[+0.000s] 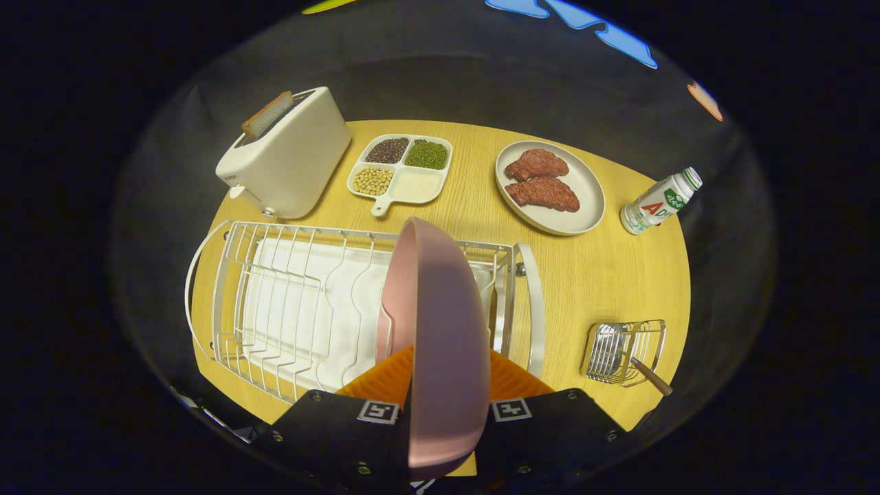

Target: Take the plate from the dish rack, then take the spoon from the basket and place it into the plate.

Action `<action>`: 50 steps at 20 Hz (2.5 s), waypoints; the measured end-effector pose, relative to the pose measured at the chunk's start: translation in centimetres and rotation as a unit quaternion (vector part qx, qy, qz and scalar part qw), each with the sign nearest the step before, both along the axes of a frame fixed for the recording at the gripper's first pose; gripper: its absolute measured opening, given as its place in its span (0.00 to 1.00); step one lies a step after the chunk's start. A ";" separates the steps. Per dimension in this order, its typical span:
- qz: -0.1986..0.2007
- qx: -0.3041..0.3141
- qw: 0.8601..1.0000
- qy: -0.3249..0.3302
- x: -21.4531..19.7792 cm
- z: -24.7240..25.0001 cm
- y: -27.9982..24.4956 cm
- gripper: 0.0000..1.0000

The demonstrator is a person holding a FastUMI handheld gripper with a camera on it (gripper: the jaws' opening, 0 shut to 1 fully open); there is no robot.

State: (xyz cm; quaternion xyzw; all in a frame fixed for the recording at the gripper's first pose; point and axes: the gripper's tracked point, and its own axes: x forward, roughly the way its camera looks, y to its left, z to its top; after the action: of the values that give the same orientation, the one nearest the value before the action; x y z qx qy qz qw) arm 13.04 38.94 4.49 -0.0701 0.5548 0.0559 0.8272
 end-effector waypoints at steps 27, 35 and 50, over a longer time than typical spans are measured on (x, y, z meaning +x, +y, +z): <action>0.068 -0.084 0.991 -0.075 3.1 3.1 0.6 0.30; 0.065 0.010 0.995 -0.073 -1.0 6.5 0.4 0.30; -0.001 0.285 0.957 0.059 -22.0 -0.3 -2.9 0.30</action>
State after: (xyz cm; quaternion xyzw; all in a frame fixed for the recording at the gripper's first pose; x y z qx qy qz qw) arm -8.92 36.00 4.15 0.1721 0.5637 0.2149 0.7787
